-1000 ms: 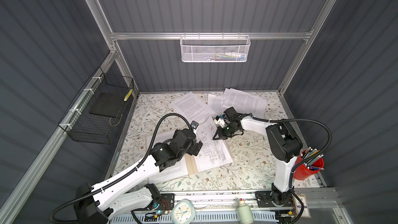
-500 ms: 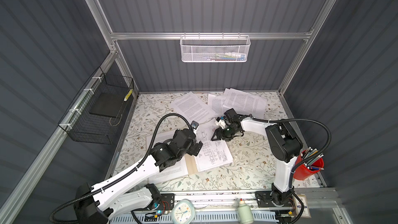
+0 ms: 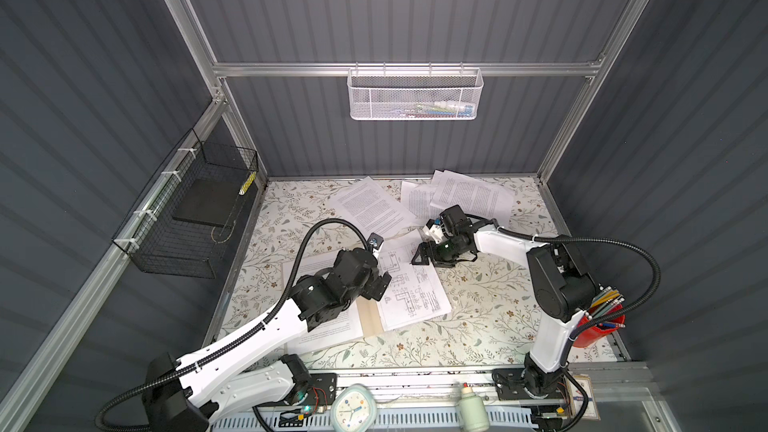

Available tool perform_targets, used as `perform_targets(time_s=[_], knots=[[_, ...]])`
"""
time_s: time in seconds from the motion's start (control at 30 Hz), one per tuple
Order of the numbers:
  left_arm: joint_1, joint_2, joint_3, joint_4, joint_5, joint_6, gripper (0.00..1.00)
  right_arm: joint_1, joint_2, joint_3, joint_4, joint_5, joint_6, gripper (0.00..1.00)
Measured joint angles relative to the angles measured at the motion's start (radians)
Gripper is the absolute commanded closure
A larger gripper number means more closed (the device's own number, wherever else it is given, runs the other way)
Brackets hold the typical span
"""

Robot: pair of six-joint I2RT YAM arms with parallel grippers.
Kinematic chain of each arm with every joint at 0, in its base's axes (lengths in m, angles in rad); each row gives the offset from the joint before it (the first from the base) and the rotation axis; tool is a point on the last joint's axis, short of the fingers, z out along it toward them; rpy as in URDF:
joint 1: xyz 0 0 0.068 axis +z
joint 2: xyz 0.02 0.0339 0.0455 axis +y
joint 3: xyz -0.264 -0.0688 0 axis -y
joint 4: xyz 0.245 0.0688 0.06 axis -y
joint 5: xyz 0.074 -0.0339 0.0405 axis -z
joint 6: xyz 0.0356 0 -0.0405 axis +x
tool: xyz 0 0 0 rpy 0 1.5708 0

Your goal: Put the files into the folder

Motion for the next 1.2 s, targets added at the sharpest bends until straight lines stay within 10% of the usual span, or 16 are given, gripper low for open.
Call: perform_targets(time_s=[1.2], knots=[[0.002,0.000,0.000,-0.007,0.000,-0.005,0.00,0.019,0.015,-0.038,0.014,0.053,0.106,0.19]])
